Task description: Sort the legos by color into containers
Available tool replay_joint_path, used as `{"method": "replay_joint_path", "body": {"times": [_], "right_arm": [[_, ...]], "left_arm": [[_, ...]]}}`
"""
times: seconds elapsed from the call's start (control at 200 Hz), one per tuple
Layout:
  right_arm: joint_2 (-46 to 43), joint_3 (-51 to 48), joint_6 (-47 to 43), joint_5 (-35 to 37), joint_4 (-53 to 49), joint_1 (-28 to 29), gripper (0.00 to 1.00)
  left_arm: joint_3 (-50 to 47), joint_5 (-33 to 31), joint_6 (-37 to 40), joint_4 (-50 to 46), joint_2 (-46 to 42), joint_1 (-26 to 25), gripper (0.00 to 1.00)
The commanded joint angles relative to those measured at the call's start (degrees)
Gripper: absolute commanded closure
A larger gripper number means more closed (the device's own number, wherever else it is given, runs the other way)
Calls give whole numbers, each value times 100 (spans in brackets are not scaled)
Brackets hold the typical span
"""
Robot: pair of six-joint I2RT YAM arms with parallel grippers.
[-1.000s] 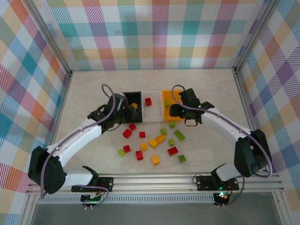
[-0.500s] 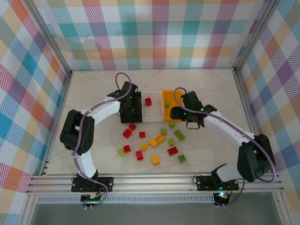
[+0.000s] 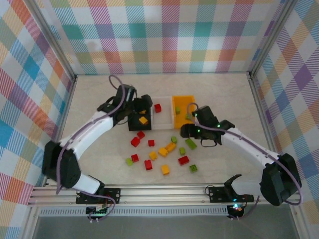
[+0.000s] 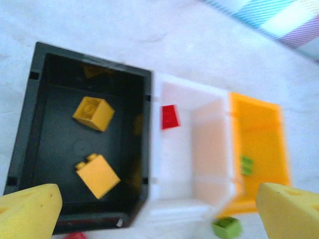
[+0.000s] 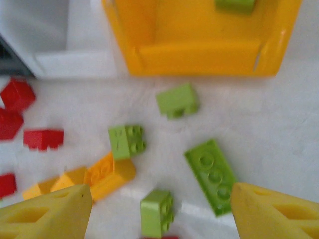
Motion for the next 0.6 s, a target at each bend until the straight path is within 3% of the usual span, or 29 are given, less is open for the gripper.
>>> {"method": "replay_joint_path", "body": {"times": [0.0,0.295,0.595], "right_arm": [[-163,-311,179,-186,-559,369,27],[88,-757,517,184,-720,1506,23],[1093,-516,693,855,-269,1939,21]], "left_arm": [[-734,338,-255,185,-617,-108,0],[-2411,319,-747,377,-2110,-169,0],[-2822,177,-828,379,-2349,-161,0]]}}
